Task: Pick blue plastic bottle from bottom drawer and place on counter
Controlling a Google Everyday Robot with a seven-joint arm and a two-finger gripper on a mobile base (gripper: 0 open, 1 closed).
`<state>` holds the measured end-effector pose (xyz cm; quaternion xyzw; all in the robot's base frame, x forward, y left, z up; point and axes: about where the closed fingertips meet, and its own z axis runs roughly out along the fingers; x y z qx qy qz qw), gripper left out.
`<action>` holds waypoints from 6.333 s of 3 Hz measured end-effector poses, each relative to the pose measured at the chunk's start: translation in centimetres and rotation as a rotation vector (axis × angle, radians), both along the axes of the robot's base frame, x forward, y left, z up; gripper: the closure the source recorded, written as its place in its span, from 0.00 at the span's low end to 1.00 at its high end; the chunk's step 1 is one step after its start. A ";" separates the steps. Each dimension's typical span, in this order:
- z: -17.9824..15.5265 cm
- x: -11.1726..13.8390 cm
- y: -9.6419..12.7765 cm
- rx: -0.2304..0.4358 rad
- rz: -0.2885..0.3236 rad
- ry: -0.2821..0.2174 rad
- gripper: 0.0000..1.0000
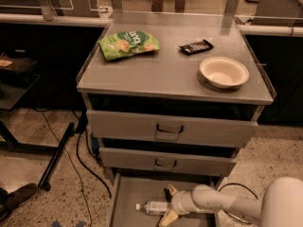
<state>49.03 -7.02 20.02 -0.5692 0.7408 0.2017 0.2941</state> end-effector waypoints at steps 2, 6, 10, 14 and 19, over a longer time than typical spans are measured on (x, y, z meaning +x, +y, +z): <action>-2.9 0.4 0.0 0.008 0.000 0.034 0.00; -7.0 0.4 0.8 0.021 0.008 0.090 0.00; -7.1 0.4 0.8 0.021 0.008 0.090 0.89; -0.6 -1.6 -2.5 0.061 -0.147 0.086 1.00; 20.7 -5.7 -6.4 -0.079 -0.272 0.010 1.00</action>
Offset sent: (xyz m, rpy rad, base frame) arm 0.0087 -0.0027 -0.0447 0.0134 0.0479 -0.0046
